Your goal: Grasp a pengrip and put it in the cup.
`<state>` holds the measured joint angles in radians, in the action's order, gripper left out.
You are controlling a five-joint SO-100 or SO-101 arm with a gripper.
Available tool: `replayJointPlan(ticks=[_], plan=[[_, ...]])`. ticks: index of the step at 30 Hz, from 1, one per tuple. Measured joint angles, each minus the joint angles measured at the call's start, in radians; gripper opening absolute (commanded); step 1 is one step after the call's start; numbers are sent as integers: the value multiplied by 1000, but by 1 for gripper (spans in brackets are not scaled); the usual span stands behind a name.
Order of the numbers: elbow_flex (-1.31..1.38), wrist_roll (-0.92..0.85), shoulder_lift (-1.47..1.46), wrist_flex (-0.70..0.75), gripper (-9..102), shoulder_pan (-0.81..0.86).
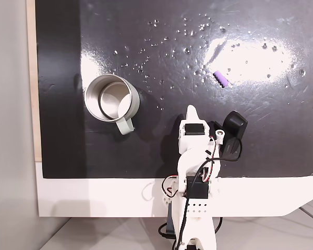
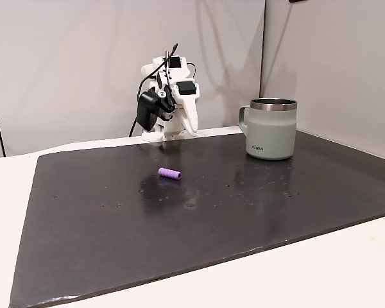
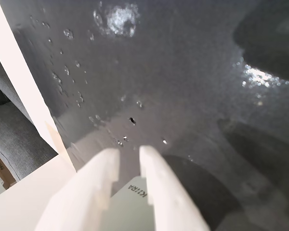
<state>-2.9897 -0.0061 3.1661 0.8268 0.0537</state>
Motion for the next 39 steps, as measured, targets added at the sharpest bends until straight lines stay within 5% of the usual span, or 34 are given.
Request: replayJointPlan(ticks=[17, 28, 39], plan=[[-23, -110, 3, -25, 0, -74], [233, -187, 3, 212, 0, 124], [511, -235, -101, 265, 0, 371]])
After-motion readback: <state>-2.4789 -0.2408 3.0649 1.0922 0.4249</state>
